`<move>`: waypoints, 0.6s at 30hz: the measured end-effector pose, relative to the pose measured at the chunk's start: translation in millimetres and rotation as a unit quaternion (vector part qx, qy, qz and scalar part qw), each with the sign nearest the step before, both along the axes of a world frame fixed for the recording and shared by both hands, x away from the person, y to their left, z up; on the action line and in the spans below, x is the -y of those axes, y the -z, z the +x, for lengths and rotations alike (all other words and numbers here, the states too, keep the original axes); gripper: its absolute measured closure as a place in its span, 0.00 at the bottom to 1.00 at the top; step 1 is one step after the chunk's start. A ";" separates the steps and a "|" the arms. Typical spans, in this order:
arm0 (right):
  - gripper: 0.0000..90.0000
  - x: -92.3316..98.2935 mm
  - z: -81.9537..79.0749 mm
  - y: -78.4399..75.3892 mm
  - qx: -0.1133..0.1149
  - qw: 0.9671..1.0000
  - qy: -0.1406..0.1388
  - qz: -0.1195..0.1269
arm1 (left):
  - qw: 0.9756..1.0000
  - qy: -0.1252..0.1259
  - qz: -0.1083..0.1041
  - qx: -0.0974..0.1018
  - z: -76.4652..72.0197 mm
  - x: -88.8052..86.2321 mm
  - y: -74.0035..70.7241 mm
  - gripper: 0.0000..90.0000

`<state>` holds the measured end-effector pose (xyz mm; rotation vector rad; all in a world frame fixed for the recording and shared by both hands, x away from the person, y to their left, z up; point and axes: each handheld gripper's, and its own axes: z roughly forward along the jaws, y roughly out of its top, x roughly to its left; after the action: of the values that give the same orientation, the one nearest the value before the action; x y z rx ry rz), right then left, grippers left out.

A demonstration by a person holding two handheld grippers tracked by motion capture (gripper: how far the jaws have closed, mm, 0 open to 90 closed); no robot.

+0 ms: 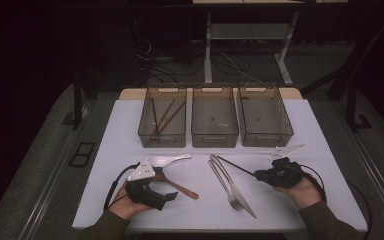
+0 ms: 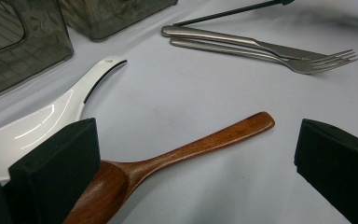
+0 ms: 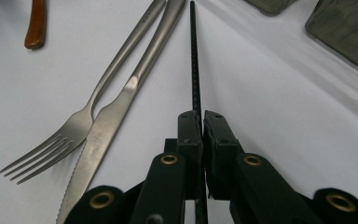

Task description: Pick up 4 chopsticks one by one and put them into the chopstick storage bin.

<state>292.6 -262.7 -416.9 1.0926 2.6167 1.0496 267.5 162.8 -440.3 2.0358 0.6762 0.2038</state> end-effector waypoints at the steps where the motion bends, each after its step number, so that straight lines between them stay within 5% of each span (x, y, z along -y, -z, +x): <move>1: 0.95 0.7 -0.2 -1.4 0.002 1.000 0.001 0.003 | 1.000 0.000 0.001 0.000 0.1 0.0 0.0 0.00; 18: 0.95 10.1 1.6 -25.4 0.027 0.998 -0.014 0.048 | 1.000 0.000 0.003 0.001 0.1 0.2 0.2 0.00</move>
<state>294.2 -272.8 -391.5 1.0334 2.5698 1.2050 267.7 162.7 -440.5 2.0403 0.6763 0.2077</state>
